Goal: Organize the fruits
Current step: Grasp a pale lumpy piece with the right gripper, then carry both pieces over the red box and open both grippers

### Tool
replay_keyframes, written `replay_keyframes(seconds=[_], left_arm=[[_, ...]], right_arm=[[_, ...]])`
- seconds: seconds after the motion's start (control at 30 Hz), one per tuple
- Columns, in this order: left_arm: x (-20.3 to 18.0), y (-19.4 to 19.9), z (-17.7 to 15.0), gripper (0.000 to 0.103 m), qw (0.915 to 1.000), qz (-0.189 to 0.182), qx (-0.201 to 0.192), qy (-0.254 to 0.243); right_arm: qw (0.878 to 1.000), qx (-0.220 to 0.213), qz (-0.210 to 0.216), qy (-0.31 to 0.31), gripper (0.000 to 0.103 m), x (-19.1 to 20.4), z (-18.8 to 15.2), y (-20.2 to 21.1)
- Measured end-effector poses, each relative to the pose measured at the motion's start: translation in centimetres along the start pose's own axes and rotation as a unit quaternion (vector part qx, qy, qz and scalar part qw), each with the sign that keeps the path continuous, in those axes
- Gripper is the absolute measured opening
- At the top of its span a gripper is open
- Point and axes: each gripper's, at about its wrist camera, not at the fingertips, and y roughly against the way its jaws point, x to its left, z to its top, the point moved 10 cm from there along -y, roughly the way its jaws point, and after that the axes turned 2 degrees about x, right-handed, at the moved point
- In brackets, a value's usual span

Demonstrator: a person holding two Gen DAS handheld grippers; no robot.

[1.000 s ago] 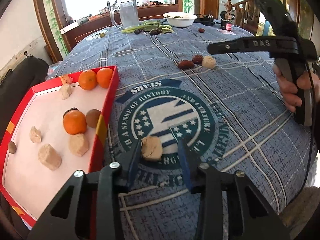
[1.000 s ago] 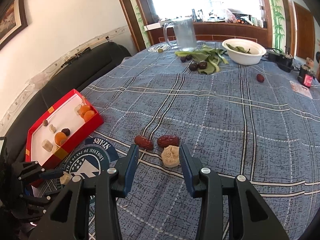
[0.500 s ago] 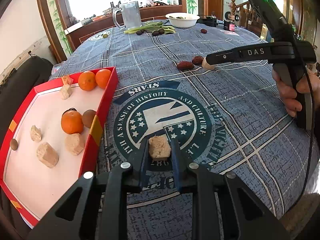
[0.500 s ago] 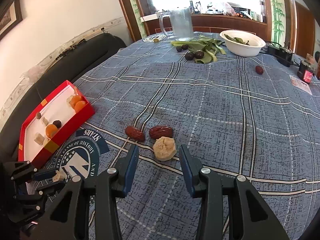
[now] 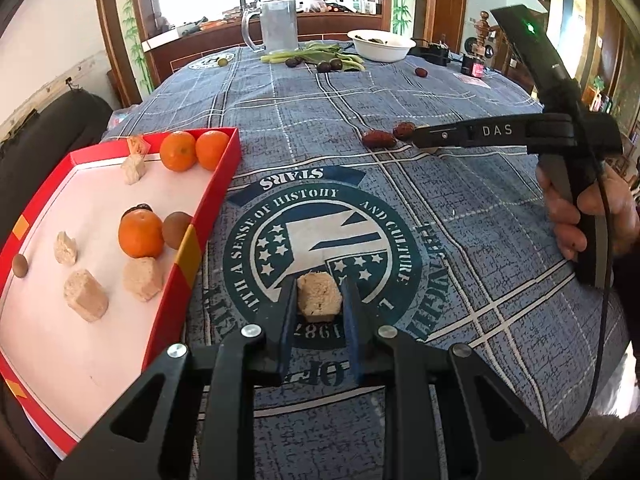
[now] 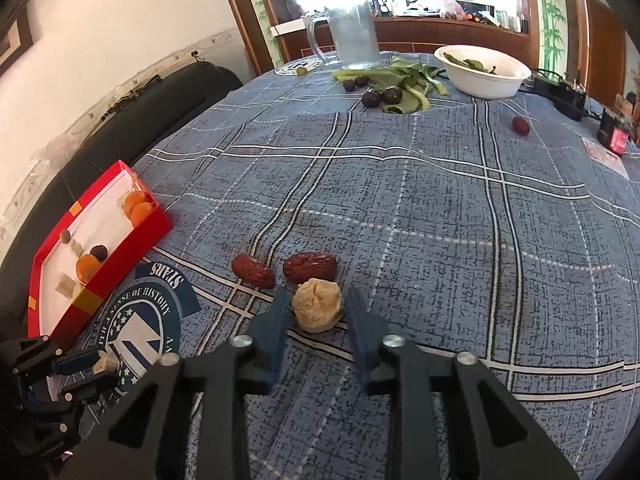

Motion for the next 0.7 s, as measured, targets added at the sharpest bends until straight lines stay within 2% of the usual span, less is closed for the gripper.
replay_keyframes(seconds=[0.23, 0.47, 0.6, 0.7], left_arm=[[-0.2, 0.5, 0.2, 0.024, 0.9999, -0.004, -0.007, 0.015], [0.8, 3.0, 0.7, 0.024, 0.9985, -0.003, -0.039, 0.039], [1.4, 4.6, 0.7, 0.024, 0.9974, -0.001, -0.056, 0.045], [2.5, 5.8, 0.8, 0.024, 0.9962, 0.009, -0.071, 0.05]], right_arm=[[0.999, -0.033, 0.001, 0.014, 0.026, 0.7, 0.4, 1.5], [0.997, -0.065, 0.02, 0.044, 0.026, 2.7, 0.5, 3.2], [0.996, -0.069, 0.023, 0.049, 0.026, 3.2, 0.4, 3.3], [0.997, -0.057, 0.009, 0.053, 0.026, 3.8, 0.2, 2.7]])
